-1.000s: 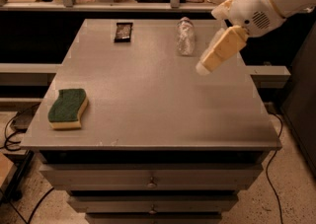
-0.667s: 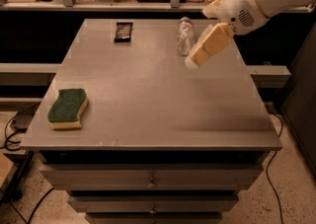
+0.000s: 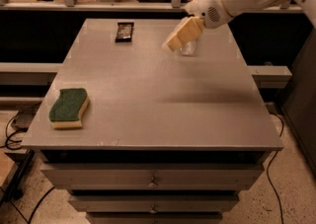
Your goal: Move rxbar chocolate near sponge
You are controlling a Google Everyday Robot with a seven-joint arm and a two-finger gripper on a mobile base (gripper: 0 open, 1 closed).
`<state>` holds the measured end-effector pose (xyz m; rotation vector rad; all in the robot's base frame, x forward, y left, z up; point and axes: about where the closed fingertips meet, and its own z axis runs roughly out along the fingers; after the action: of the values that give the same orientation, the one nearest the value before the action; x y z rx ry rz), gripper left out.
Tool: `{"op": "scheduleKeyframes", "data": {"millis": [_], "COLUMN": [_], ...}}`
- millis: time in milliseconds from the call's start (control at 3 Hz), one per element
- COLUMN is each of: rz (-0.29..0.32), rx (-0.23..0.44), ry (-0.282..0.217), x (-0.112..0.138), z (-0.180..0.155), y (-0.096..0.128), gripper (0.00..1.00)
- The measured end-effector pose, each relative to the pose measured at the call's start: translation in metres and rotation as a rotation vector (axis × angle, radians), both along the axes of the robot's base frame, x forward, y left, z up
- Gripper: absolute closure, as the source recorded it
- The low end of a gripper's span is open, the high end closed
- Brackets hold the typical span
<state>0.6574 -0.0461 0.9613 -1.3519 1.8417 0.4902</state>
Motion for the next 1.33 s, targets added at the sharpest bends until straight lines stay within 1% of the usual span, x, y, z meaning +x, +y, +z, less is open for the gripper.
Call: {"op": "scheduleKeyframes", "data": {"millis": [333, 667, 1000, 1333], "rz": [-0.068, -0.149, -0.148, -0.116], "rx": [0.062, 0.119, 0.119, 0.186], "ry": [0.006, -0.003, -0.003, 0.014], "x": [0.039, 0.08, 0.08, 0.086], "z": [-0.013, -0.023, -0.023, -0.03], "y": [0.011, 0.023, 0.023, 0.048], "gripper": [0.0, 0.0, 0.0, 0.0]}}
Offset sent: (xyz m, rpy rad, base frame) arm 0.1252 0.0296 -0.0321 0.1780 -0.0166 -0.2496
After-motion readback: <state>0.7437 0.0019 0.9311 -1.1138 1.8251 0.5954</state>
